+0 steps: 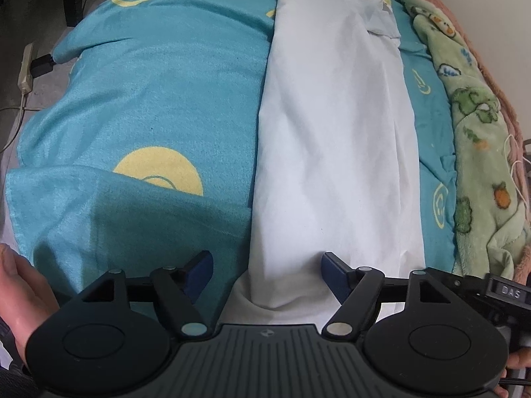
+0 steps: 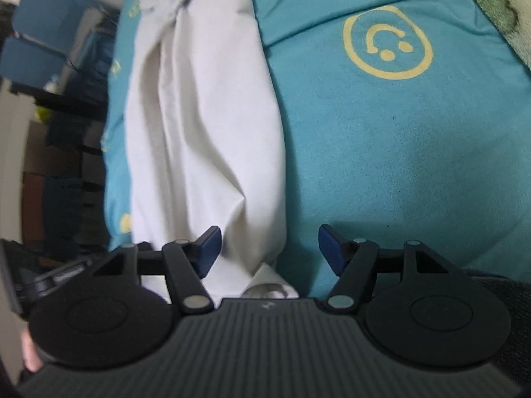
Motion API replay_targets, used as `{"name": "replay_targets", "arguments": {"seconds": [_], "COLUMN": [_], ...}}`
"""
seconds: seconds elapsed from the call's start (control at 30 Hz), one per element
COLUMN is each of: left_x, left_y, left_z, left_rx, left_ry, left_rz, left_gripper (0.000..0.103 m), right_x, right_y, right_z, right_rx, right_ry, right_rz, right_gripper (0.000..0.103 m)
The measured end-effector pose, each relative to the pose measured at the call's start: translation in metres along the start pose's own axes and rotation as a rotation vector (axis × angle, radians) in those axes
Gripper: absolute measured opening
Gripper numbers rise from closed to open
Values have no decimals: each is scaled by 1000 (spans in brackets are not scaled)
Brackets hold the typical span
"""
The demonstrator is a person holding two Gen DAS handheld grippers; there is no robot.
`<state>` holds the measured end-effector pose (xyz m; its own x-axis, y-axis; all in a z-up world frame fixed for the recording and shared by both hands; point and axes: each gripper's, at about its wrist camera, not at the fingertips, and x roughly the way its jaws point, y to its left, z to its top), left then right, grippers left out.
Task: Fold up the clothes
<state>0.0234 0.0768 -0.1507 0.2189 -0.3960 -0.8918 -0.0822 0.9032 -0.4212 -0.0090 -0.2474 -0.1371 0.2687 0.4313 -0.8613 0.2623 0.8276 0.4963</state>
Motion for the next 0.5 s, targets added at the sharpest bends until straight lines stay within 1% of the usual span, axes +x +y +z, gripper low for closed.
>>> {"name": "replay_targets", "arguments": {"seconds": [0.07,0.13,0.17,0.23,0.27,0.3,0.33,0.37,0.4,0.43,0.47,0.5], "left_x": [1,2,2,2,2,2,1,1,0,0,-1,-3], "left_y": [-2,-5,-5,-6,-7,-7,-8,-9,-11,-12,-14,-17], "left_z": [-2,-6,-8,-12,-14,-15,-17,-18,-19,-21,-22,-24], "left_rx": [13,31,36,43,46,51,56,64,73,81,95,109], "left_ry": [11,39,56,81,92,95,96,98,100,102,104,100], "left_rz": [-1,-13,-26,-42,-50,-53,-55,-56,-57,-58,-57,-55], "left_gripper": [76,75,72,66,61,56,54,48,40,35,23,13], "right_x": [13,22,24,27,26,27,29,30,30,30,30,29], "right_y": [11,24,29,40,45,48,51,54,56,58,60,62], "right_z": [-4,-8,-9,-17,-22,-25,-28,-31,-33,-35,-37,-39], "right_rx": [-43,-98,-130,-198,-226,-247,-269,-289,-308,-326,-344,-362], "right_ry": [36,61,71,109,121,131,141,151,153,156,158,159], "right_rz": [-33,-56,-62,-45,-37,-37,-37,-38,-39,-40,-41,-42], "right_gripper": [68,68,68,68,68,60,51,36,26,23,19,15]}}
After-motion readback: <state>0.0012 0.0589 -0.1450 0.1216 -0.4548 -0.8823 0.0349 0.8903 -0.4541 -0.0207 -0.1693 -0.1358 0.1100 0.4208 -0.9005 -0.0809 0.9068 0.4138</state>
